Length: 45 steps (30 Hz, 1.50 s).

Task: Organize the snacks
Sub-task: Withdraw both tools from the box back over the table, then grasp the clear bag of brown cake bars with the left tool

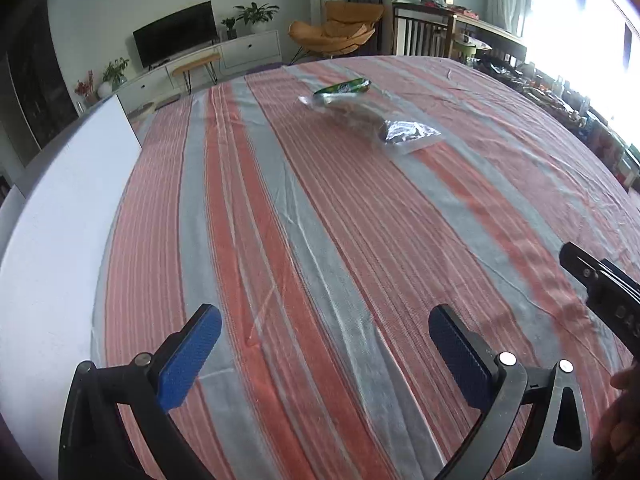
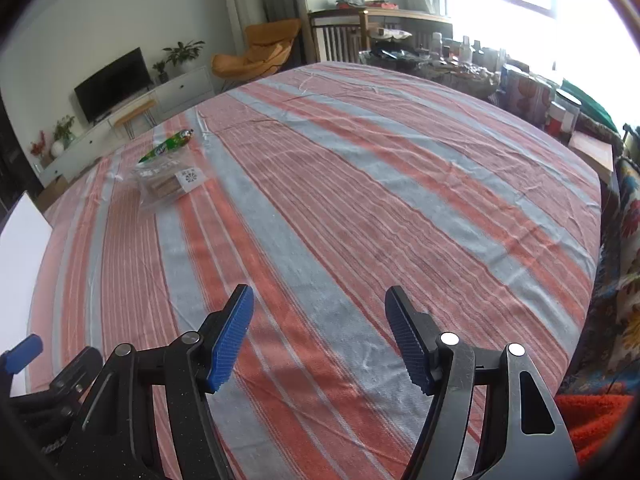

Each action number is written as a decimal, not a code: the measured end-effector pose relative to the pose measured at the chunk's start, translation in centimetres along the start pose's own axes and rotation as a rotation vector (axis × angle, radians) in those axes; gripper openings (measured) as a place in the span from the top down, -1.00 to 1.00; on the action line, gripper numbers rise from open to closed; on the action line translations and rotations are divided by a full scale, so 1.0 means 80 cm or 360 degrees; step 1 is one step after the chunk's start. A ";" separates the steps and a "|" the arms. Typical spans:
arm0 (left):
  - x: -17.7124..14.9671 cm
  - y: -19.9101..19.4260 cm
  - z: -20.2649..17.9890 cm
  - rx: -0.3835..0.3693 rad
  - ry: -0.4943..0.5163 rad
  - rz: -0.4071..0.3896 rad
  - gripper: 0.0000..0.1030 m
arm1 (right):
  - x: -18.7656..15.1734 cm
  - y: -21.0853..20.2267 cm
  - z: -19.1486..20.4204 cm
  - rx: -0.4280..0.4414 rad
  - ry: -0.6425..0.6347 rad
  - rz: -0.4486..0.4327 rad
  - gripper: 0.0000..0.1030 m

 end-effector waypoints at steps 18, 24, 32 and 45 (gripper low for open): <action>0.002 0.024 0.009 0.0019 -0.0127 0.0019 -1.00 | -0.009 0.011 0.011 -0.0071 -0.0109 0.0082 -0.61; 0.002 0.024 0.009 0.0019 -0.0127 0.0019 -1.00 | -0.011 0.011 0.014 -0.0077 -0.0143 0.0104 -0.69; 0.001 0.025 0.009 0.0017 -0.0126 0.0019 -1.00 | -0.012 0.011 0.016 -0.0093 -0.0160 0.0114 -0.70; 0.060 0.034 0.012 -0.0122 -0.0244 0.0242 -0.99 | -0.014 0.005 0.006 -0.0026 -0.0094 0.0114 -0.70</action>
Point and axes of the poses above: each gripper's, at about its wrist camera, not at the fingertips, and y roughly the way its jaws point, z to its left, x to its top, the point moved 1 cm from there along y, roughly the way its jaws point, and after that the axes turned 1 degree about x, right-handed, at the moved point
